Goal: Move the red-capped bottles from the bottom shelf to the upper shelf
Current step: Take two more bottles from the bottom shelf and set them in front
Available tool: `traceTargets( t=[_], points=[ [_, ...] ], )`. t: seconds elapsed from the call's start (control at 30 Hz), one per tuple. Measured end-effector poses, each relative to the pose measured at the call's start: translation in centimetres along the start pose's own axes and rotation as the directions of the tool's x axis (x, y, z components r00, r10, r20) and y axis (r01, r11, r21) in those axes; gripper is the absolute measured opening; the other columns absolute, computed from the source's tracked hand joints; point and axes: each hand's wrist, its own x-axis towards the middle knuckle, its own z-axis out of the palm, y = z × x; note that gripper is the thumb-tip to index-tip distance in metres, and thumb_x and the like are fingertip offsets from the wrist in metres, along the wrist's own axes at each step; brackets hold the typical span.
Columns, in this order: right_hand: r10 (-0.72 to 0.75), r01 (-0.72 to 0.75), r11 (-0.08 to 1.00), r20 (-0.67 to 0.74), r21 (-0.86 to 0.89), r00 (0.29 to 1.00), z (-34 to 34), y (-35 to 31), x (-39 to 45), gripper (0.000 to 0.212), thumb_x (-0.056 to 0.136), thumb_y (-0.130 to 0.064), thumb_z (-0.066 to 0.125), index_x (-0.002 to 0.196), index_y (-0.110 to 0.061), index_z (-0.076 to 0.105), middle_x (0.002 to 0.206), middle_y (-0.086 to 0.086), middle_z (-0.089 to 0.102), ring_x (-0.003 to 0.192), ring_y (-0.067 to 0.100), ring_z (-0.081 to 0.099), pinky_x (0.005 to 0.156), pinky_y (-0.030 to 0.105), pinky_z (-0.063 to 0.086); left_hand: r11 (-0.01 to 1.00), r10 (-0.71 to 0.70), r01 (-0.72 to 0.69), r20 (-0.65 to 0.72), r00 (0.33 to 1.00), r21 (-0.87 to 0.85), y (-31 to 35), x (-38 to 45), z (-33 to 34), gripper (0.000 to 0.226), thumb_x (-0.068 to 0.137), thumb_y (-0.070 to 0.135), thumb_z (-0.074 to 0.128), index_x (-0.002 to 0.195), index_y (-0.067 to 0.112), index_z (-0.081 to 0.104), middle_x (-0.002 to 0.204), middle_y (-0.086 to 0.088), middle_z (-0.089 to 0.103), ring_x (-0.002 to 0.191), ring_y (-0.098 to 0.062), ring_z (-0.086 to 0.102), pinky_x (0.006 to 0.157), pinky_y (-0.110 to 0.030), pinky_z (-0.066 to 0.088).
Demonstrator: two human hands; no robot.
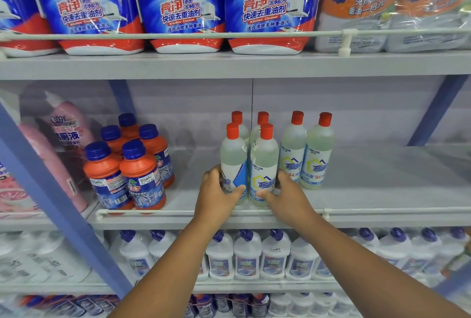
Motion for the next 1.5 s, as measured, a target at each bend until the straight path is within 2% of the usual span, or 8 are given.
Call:
traceTargets(
  t=[0.13, 0.27, 0.6, 0.9, 1.03, 1.3, 1.43, 1.5],
  points=[
    [-0.001, 0.001, 1.000, 0.010, -0.008, 1.000, 0.0, 0.1, 0.1, 0.042, 0.090, -0.024, 0.075, 0.127, -0.019, 0.055, 0.125, -0.007, 0.065, 0.110, 0.009, 0.060, 0.088, 0.021, 0.045, 0.998, -0.011, 0.012, -0.013, 1.000, 0.059, 0.3, 0.4, 0.3, 0.064, 0.074, 0.038, 0.085, 0.128, 0.026, 0.052, 0.117, 0.004, 0.047, 0.102, -0.014, 0.058, 0.089, -0.032, 0.051],
    [0.011, -0.011, 1.000, 0.009, 0.002, 1.000, 0.1, 0.3, 0.3, 0.040, 0.090, -0.024, 0.074, 0.125, -0.019, 0.055, 0.124, -0.007, 0.066, 0.110, 0.009, 0.061, 0.088, 0.022, 0.045, 0.997, -0.013, 0.022, 0.126, 0.992, -0.076, -0.1, 0.2, -0.5, 0.055, 0.078, 0.023, 0.080, 0.120, 0.037, 0.047, 0.118, 0.010, 0.064, 0.100, -0.002, 0.064, 0.077, -0.017, 0.048],
    [-0.012, 0.011, 0.999, -0.042, -0.030, 0.999, 0.7, 0.4, 0.4, 0.041, 0.088, -0.027, 0.076, 0.122, -0.018, 0.055, 0.118, -0.007, 0.067, 0.107, 0.011, 0.063, 0.089, 0.027, 0.050, 1.000, -0.006, 0.007, 0.036, 0.999, -0.021, -0.3, -0.1, -0.2, 0.059, 0.077, 0.035, 0.085, 0.122, 0.035, 0.047, 0.119, 0.011, 0.064, 0.095, 0.007, 0.061, 0.069, -0.010, 0.044],
    [0.025, -0.025, 1.000, -0.083, -0.001, 0.996, 1.1, 0.0, 0.5, 0.040, 0.086, -0.027, 0.080, 0.118, -0.018, 0.057, 0.115, -0.008, 0.067, 0.104, 0.009, 0.064, 0.082, 0.021, 0.047, 0.999, -0.003, 0.004, -0.022, 1.000, 0.033, -0.6, -0.3, 0.1, 0.059, 0.075, 0.043, 0.085, 0.118, 0.034, 0.047, 0.118, 0.012, 0.062, 0.097, -0.003, 0.064, 0.077, -0.026, 0.055],
    [0.017, -0.020, 0.999, -0.115, -0.026, 0.993, 1.4, 0.2, 0.5, 0.040, 0.085, -0.029, 0.080, 0.115, -0.017, 0.057, 0.114, -0.007, 0.068, 0.102, 0.009, 0.064, 0.084, 0.026, 0.051, 0.999, -0.002, 0.003, -0.031, 1.000, 0.045, -0.6, -0.3, 0.2, 0.059, 0.075, 0.044, 0.085, 0.119, 0.034, 0.047, 0.118, 0.012, 0.062, 0.099, -0.005, 0.064, 0.082, -0.035, 0.058],
    [0.024, -0.035, 0.994, -0.111, -0.106, 0.994, 1.4, -0.2, 0.1, 0.041, 0.086, -0.034, 0.076, 0.117, -0.019, 0.053, 0.114, -0.007, 0.064, 0.102, 0.011, 0.063, 0.086, 0.031, 0.053, 0.994, 0.041, -0.039, -0.012, 0.999, 0.106, -0.3, -0.4, 0.2, 0.060, 0.078, 0.045, 0.080, 0.124, 0.030, 0.045, 0.123, 0.006, 0.060, 0.103, -0.012, 0.064, 0.081, -0.039, 0.058],
    [0.073, -0.095, 0.971, -0.105, -0.219, 0.992, 1.5, -1.0, -0.6, 0.053, 0.086, -0.045, 0.072, 0.127, -0.021, 0.050, 0.119, -0.006, 0.063, 0.107, 0.015, 0.063, 0.091, 0.042, 0.054, 0.956, 0.095, -0.102, 0.037, 0.995, 0.275, -0.5, -0.8, -0.5, 0.072, 0.081, 0.047, 0.076, 0.139, 0.026, 0.038, 0.131, 0.000, 0.053, 0.119, -0.021, 0.055, 0.089, -0.046, 0.054],
    [0.089, -0.119, 0.951, -0.116, -0.286, 0.989, 1.6, -1.0, -1.0, 0.063, 0.083, -0.058, 0.067, 0.132, -0.024, 0.047, 0.120, -0.005, 0.063, 0.110, 0.017, 0.063, 0.093, 0.043, 0.054, 0.916, 0.096, -0.118, 0.076, 0.992, 0.385, -0.9, -1.2, -1.2, 0.064, 0.087, 0.050, 0.067, 0.137, 0.023, 0.040, 0.130, -0.004, 0.053, 0.120, -0.025, 0.053, 0.089, -0.044, 0.052]
  ],
)
